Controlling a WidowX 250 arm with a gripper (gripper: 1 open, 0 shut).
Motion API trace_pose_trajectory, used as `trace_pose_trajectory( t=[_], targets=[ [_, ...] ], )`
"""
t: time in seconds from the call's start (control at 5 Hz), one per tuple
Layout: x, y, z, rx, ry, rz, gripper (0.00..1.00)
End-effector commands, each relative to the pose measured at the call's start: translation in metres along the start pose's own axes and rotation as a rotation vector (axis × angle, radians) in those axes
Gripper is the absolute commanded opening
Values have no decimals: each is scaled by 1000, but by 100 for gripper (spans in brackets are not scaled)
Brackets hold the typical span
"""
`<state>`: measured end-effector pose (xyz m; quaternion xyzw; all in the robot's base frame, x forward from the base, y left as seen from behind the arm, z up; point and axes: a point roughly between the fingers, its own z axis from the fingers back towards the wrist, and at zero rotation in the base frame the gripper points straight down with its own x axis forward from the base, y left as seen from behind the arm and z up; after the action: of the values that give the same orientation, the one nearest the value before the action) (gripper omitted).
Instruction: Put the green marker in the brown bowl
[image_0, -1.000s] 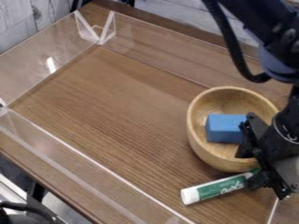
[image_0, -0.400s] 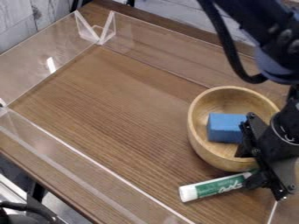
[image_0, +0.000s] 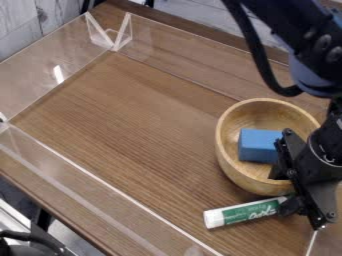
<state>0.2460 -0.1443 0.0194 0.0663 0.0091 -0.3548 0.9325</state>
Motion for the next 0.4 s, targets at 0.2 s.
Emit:
trace_pose_trajectory(
  t=[0.2],
  targets=[
    [-5, 1, -1, 13, 2, -52, 0]
  ],
)
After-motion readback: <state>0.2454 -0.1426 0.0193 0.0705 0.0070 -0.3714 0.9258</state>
